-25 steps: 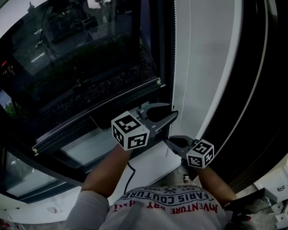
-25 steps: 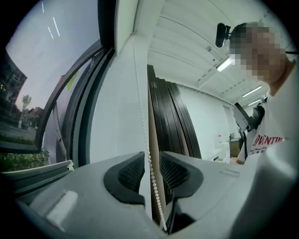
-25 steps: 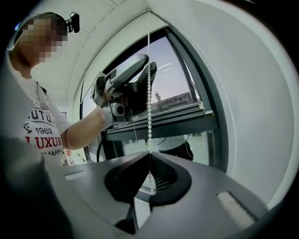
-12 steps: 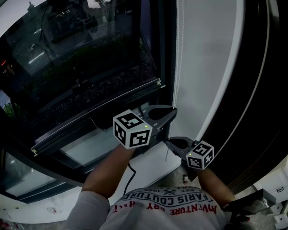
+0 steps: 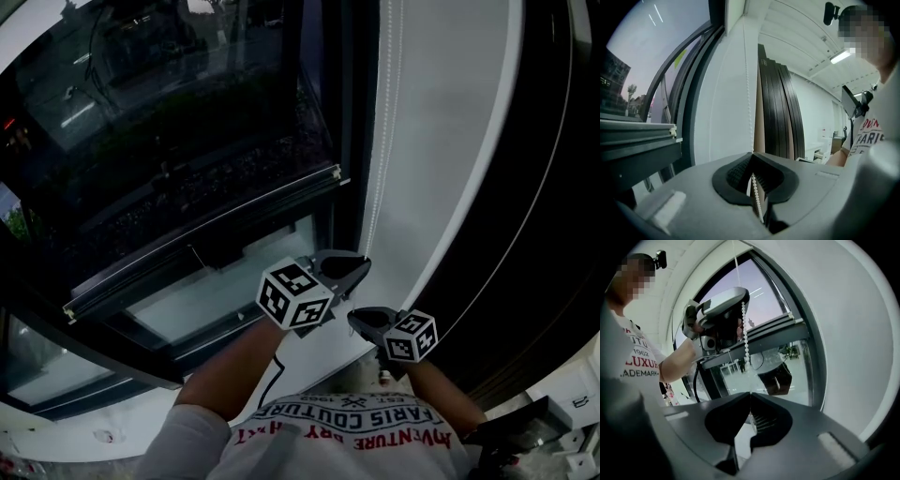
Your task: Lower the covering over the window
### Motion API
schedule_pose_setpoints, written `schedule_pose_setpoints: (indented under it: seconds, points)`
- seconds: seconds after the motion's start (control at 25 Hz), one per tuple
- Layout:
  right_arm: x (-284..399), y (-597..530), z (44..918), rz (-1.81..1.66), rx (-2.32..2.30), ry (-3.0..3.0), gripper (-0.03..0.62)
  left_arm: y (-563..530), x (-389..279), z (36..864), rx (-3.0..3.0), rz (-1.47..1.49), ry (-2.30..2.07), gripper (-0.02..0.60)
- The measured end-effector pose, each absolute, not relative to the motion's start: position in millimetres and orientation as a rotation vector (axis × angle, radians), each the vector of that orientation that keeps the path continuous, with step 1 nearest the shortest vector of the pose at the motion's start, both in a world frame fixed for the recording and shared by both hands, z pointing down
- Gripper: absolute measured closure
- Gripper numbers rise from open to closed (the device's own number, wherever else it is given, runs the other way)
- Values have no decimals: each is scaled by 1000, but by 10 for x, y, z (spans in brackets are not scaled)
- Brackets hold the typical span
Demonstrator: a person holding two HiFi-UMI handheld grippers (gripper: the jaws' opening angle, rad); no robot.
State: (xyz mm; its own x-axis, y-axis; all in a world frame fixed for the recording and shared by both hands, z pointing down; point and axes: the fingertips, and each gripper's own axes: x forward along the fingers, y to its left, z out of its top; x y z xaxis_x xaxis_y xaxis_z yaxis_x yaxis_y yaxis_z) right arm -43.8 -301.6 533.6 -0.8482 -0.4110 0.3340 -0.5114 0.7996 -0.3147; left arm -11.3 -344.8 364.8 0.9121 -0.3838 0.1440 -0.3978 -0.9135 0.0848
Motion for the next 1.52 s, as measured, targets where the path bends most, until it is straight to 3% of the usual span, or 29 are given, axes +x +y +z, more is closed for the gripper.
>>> schedule_pose_setpoints:
  seconds: [0.64, 1.04, 1.2, 1.28, 1.52]
  points:
    - [-290, -2703, 6545, 789, 682, -2452, 583, -3256, -47, 4912, 2816, 382, -602, 575]
    - [-122, -2702, 6576, 801, 713, -2433, 582, -3231, -24, 4959, 2799, 314, -618, 574]
    - [-3, -2728, 6401, 779, 697, -2454, 553, -3250, -34, 4955, 2799, 290, -644, 574]
    - [72, -2786, 6170, 760, 712, -2490, 496, -3233, -14, 4953, 2805, 296, -645, 574]
    - [241, -3058, 4937, 545, 803, -2682, 468, -3116, 55, 4941, 2814, 296, -639, 574]
